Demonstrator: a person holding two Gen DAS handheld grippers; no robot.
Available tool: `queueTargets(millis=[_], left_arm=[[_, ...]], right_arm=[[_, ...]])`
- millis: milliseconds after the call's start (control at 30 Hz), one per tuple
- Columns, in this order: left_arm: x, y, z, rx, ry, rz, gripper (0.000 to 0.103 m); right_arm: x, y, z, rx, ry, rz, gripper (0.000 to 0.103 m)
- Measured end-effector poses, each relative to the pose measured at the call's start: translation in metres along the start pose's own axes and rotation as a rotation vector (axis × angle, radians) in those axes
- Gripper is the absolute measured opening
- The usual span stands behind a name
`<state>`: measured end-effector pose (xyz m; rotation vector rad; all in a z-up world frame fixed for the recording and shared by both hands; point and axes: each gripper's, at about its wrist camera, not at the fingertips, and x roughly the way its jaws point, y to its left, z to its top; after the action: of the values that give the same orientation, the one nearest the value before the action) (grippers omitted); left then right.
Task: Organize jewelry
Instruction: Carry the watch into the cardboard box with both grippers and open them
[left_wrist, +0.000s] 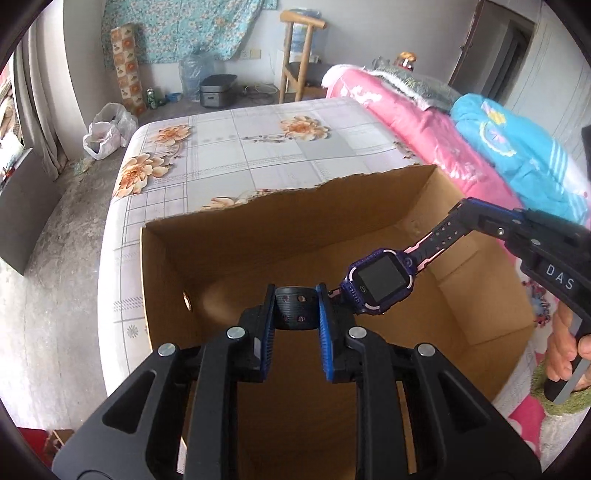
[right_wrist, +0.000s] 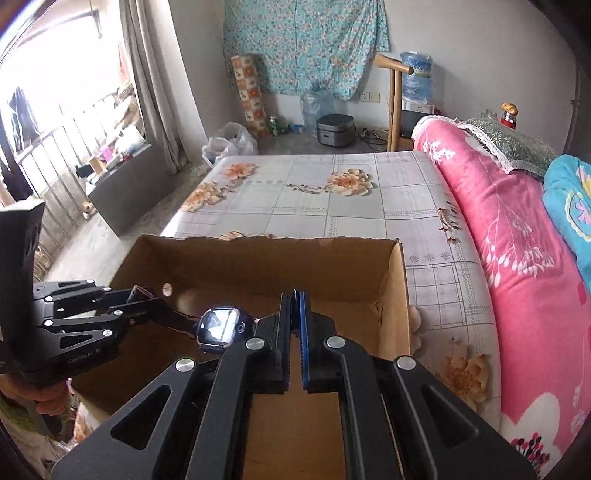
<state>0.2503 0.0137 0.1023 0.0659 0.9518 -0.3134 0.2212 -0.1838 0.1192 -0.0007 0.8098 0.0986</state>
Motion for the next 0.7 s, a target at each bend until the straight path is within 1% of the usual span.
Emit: queueTargets(millis=[67,100,133,167,233,267,300,333,400,467,500,533,600,667,700], left_arm=[[0.011,-0.001,0.007,0.019,0.016,0.027,0.028],[0.017,-0.002,0.009,0.021,0.037,0.029,0.03],[0.022,-0.003,0.01,0.025,0.055,0.031,0.036],[0.024,-0.004,0.01,0.027,0.055,0.039,0.039],[0.023,-0.004,0.008,0.03,0.033,0.047,0.041],[0.024,-0.003,0.008,0.025,0.032,0.045,0.047],[0.021,-0.002,0.008,0.012,0.028,0.045,0.05],[0.016,0.0,0.007,-0.003,0.007,0.04,0.053],[0.002,0.006,0.005,-0.024,-0.048,0.02,0.054],[-0.019,0.01,0.001,-0.043,-0.115,-0.004,0.056],[-0.032,0.012,-0.004,-0.05,-0.151,-0.016,0.058],[-0.049,0.013,-0.01,-0.051,-0.195,-0.027,0.061],[-0.081,0.015,-0.027,-0.043,-0.265,-0.019,0.069],[-0.111,0.017,-0.045,-0.041,-0.316,-0.031,0.08],[-0.123,0.019,-0.057,-0.045,-0.33,-0.031,0.083]], right_arm=[[0.015,0.001,0.004,-0.015,0.026,-0.039,0.005],[0.024,0.0,0.005,-0.019,0.049,-0.052,0.005],[0.029,-0.002,0.005,-0.017,0.064,-0.063,0.005],[0.033,-0.005,0.003,-0.006,0.067,-0.076,0.005],[0.039,-0.012,0.001,-0.004,0.08,-0.102,0.01],[0.039,-0.016,-0.001,0.01,0.084,-0.109,0.01],[0.036,-0.021,-0.002,0.031,0.074,-0.097,0.01],[0.03,-0.023,-0.002,0.04,0.053,-0.095,0.01],[0.012,-0.025,-0.003,0.036,0.003,-0.114,0.01],[-0.012,-0.026,-0.005,0.042,-0.052,-0.101,0.011],[-0.026,-0.026,-0.008,0.044,-0.084,-0.087,0.013],[-0.041,-0.025,-0.012,0.043,-0.117,-0.077,0.017],[-0.073,-0.021,-0.024,0.033,-0.191,-0.065,0.023],[-0.102,-0.015,-0.041,0.003,-0.262,-0.067,0.027],[-0.115,-0.013,-0.05,-0.01,-0.292,-0.076,0.028]])
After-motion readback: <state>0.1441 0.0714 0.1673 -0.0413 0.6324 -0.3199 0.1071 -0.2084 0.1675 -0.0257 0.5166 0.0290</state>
